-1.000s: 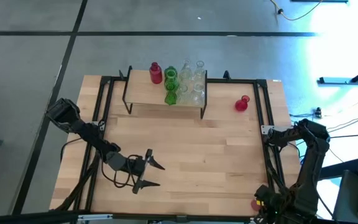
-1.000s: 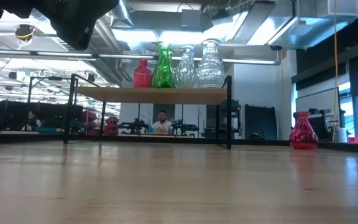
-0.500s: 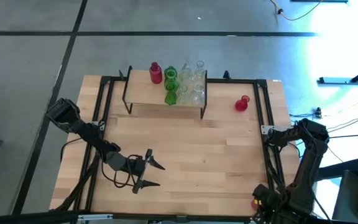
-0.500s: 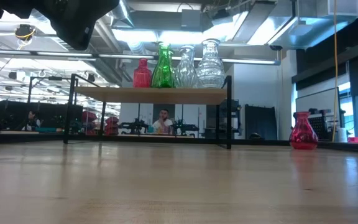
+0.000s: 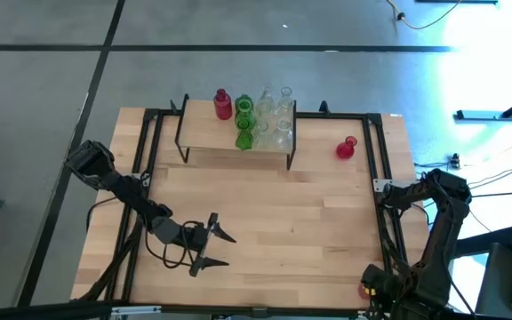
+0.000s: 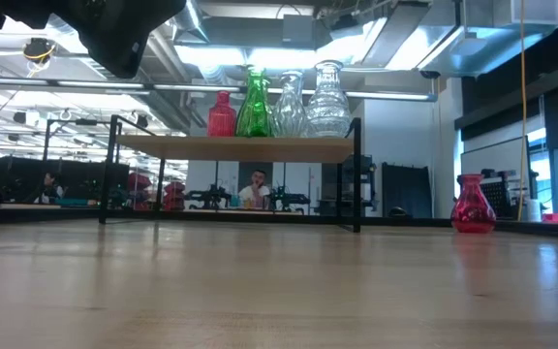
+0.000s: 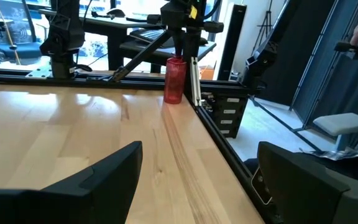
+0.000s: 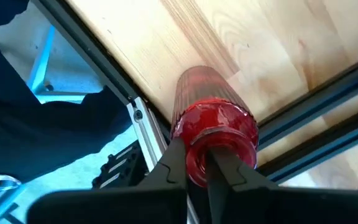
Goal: Sort vases onto shelf
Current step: Put the bottom red vase aligned with the other red vase on the shelf
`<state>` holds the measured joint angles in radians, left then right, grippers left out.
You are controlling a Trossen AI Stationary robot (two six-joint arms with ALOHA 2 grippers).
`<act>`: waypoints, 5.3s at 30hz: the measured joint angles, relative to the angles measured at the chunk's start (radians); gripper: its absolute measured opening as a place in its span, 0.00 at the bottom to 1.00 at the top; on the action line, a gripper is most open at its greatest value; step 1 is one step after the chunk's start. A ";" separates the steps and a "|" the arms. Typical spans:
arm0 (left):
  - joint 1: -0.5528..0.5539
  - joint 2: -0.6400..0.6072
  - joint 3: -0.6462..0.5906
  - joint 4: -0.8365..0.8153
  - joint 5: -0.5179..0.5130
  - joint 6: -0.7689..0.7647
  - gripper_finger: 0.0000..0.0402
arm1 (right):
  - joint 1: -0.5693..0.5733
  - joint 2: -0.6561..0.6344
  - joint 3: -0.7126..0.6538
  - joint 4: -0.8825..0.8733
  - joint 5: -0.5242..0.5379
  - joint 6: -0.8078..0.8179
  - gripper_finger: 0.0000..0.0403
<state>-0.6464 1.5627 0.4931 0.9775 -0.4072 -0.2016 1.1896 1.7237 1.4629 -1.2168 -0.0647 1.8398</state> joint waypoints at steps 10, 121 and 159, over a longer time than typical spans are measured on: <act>0.000 0.000 0.000 0.000 0.000 0.000 0.78 | -0.052 0.002 0.017 -0.014 0.101 -0.152 0.02; 0.005 0.000 0.000 -0.028 0.005 -0.005 0.78 | -0.960 0.296 0.407 0.221 -0.014 -1.537 0.49; 0.186 0.005 0.059 -0.163 -0.125 -0.118 0.78 | -0.431 -0.262 -0.824 1.249 0.649 -1.204 0.44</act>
<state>-0.4606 1.5680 0.5518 0.8150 -0.5318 -0.3200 0.7589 1.4617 0.6386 0.0320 0.5840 0.6356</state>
